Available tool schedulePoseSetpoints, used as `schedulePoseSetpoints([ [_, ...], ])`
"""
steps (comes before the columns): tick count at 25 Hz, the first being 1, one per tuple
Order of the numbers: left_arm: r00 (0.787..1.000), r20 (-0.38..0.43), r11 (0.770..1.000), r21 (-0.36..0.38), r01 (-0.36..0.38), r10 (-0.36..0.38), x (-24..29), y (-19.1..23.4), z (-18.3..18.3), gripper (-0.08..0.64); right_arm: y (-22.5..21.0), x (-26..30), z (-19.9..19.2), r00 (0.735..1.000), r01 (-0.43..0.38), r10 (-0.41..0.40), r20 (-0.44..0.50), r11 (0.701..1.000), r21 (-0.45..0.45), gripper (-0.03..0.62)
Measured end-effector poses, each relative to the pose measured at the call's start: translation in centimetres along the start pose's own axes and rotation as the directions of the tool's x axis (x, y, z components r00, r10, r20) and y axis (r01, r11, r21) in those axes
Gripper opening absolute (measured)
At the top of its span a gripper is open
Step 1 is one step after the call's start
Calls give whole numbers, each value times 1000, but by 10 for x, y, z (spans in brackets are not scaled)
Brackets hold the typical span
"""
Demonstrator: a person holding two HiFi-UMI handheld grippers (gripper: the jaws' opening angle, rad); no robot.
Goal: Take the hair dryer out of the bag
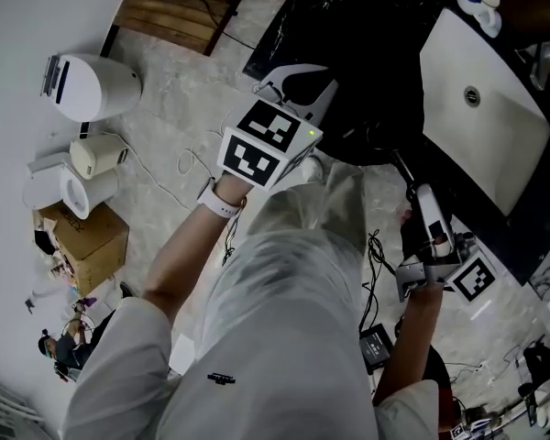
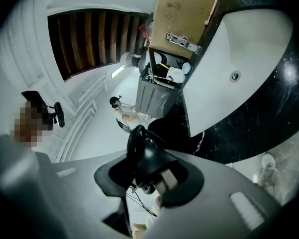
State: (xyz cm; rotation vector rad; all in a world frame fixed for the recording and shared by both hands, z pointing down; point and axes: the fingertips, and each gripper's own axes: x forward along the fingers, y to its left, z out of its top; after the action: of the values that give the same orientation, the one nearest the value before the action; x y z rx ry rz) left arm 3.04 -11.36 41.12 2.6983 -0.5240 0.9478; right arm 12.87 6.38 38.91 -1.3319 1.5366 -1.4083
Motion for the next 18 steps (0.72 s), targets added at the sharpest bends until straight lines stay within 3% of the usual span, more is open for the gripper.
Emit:
schedulePoseSetpoints([
  [8, 985, 20, 984, -38, 172, -172, 9, -1, -2, 23, 7, -9, -10, 994, -57, 62, -86, 996, 65, 133],
  [11, 956, 69, 955, -62, 289, -285, 12, -6, -2, 23, 7, -11, -10, 991, -82, 94, -94, 989, 122, 133],
  [14, 903, 165, 899, -129, 419, -398, 10, -7, 0, 23, 6, -11, -10, 988, -111, 130, -83, 973, 202, 133],
  [15, 895, 180, 891, -132, 434, -409, 9, -6, 0, 23, 6, -11, -10, 987, -118, 139, -82, 968, 223, 133],
  [18, 902, 180, 907, -86, 413, -393, 5, -6, -2, 23, 4, -8, -11, 986, -128, 153, -67, 951, 283, 133],
])
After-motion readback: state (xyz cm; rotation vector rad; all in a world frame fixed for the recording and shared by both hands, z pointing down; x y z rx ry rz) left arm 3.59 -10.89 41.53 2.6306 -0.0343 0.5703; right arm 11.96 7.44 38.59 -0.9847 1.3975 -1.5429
